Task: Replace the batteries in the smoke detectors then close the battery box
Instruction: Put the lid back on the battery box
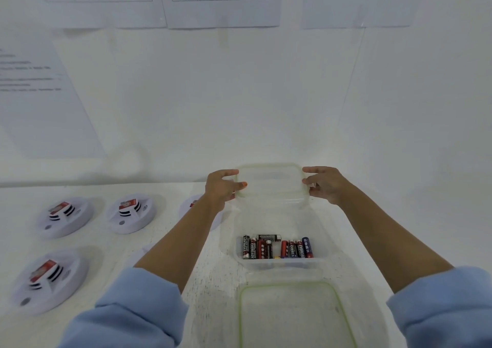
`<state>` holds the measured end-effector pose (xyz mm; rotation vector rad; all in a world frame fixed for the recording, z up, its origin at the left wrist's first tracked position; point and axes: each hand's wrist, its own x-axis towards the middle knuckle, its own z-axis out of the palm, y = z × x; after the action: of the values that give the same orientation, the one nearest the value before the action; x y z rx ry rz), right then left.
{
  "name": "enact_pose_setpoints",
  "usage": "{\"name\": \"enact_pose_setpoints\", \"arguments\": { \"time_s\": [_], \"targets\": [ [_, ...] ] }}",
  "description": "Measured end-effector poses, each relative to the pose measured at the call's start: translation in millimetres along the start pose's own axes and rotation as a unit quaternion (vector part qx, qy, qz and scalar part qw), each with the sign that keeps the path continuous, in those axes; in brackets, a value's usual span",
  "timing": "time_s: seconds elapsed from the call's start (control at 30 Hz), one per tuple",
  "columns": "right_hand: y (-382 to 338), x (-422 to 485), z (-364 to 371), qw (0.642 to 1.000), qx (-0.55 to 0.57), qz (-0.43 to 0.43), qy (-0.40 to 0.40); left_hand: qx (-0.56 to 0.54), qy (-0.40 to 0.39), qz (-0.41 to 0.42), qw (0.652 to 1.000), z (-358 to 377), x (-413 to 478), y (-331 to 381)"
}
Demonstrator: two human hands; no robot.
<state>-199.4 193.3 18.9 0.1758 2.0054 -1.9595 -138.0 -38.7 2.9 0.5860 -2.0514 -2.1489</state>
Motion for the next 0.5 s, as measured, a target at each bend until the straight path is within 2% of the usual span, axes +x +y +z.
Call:
{"name": "enact_pose_setpoints", "arguments": {
  "time_s": [0.2,0.5],
  "targets": [
    [1,-1,-3,0.999,0.044,0.018,-0.007,0.006,-0.018,-0.001,1.000,-3,-1,1],
    [-6,-5,0,0.999,-0.009,0.029,0.012,0.008,-0.012,-0.017,1.000,-11,-1,-1]
  ]
}}
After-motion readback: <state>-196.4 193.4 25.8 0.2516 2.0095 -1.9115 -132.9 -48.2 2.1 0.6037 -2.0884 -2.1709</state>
